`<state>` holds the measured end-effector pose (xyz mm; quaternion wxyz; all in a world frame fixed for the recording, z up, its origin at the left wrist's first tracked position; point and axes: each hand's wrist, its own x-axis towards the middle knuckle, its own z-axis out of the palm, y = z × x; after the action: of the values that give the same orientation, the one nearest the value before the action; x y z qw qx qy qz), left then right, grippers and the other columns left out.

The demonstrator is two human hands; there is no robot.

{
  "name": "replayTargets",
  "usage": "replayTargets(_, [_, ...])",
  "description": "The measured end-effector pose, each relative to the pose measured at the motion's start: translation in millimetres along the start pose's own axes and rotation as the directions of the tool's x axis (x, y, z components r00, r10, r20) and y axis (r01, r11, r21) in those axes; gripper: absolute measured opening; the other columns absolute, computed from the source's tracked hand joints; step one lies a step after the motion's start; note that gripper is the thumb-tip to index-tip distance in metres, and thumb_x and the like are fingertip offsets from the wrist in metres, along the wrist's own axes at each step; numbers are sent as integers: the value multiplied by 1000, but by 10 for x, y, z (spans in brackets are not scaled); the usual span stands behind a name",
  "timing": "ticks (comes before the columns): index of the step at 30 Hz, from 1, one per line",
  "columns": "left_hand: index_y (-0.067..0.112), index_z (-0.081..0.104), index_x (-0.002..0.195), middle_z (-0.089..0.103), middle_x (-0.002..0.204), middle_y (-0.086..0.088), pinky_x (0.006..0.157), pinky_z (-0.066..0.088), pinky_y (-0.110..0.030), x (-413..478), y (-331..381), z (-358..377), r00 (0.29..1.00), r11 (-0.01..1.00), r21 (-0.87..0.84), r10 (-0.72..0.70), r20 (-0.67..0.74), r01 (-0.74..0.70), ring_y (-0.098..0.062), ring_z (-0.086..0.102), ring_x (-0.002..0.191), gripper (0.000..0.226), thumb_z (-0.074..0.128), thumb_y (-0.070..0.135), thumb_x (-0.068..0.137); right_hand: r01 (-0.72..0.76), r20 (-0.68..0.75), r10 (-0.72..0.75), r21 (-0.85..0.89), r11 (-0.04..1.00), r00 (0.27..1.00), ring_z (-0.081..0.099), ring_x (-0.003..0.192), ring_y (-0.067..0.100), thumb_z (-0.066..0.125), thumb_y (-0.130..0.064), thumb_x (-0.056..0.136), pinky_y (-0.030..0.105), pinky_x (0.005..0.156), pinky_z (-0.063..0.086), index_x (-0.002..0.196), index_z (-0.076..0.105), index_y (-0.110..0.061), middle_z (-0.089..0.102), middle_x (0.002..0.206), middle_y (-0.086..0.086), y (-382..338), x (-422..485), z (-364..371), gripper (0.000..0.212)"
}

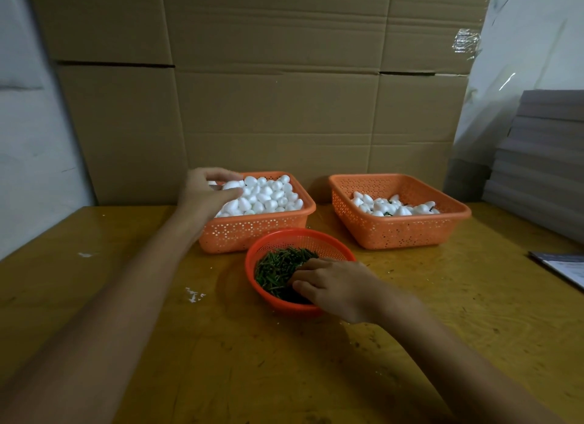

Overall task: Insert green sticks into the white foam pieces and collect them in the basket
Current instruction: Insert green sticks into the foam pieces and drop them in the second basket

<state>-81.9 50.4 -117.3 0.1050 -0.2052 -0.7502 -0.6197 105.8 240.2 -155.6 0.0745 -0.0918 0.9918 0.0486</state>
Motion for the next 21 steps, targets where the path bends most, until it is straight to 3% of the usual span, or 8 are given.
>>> replayTargets(3, [24, 75, 114, 76, 104, 7, 80, 60, -22, -203, 130, 123, 997, 995, -91, 46, 56, -41, -6, 74, 96, 44, 87, 1, 79, -29, -43, 33, 99, 995, 999, 35, 149, 15, 23, -43, 114, 46, 113, 42, 154, 47, -32, 43, 160, -5, -7, -24, 0, 48])
replayTargets(5, [22, 72, 112, 78, 100, 7, 73, 58, -16, -359, 177, 201, 992, 989, -141, 56, 112, -40, -2, 76, 90, 45, 87, -3, 77, -22, -92, 37, 161, 987, 995, 39, 146, 14, 32, -49, 111, 44, 111, 43, 147, 54, -35, 46, 157, -7, -2, -32, 3, 45])
replayTargets(10, [14, 77, 100, 81, 103, 4, 79, 57, -17, -709, 89, 309, 965, 976, -214, 100, 244, -47, -12, 77, 97, 35, 86, -10, 75, 53, -174, 0, 298, 953, 985, 45, 136, 10, 64, -50, 98, 31, 109, 41, 130, 69, -37, 49, 149, -9, 95, -29, -2, 35])
replayTargets(14, [17, 77, 105, 80, 104, 8, 80, 58, -17, -859, -36, 340, 957, 978, -203, 92, 273, -36, -13, 77, 97, 36, 86, -5, 78, 85, -292, 13, 320, 943, 956, 55, 114, 3, 73, -36, 96, 22, 96, 44, 112, 78, -35, 61, 119, -17, 109, -7, 5, 18])
replayTargets(17, [20, 74, 111, 79, 107, 5, 82, 59, -21, -909, -115, 334, 963, 978, -200, 115, 244, -66, -14, 76, 98, 37, 84, -1, 83, 87, -377, 61, 365, 927, 924, 53, 92, -7, 76, -23, 94, 11, 79, 40, 104, 81, -32, 56, 96, -28, 121, 5, 6, 14])
replayTargets(21, [22, 73, 112, 78, 110, 3, 91, 62, -32, -964, -177, 311, 955, 972, -205, 168, 244, -118, -14, 75, 102, 28, 82, 9, 89, 98, -441, 134, 464, 881, 887, 65, 97, -1, 75, -17, 95, 22, 88, 53, 104, 81, -26, 75, 102, -17, 147, 6, 17, 14])
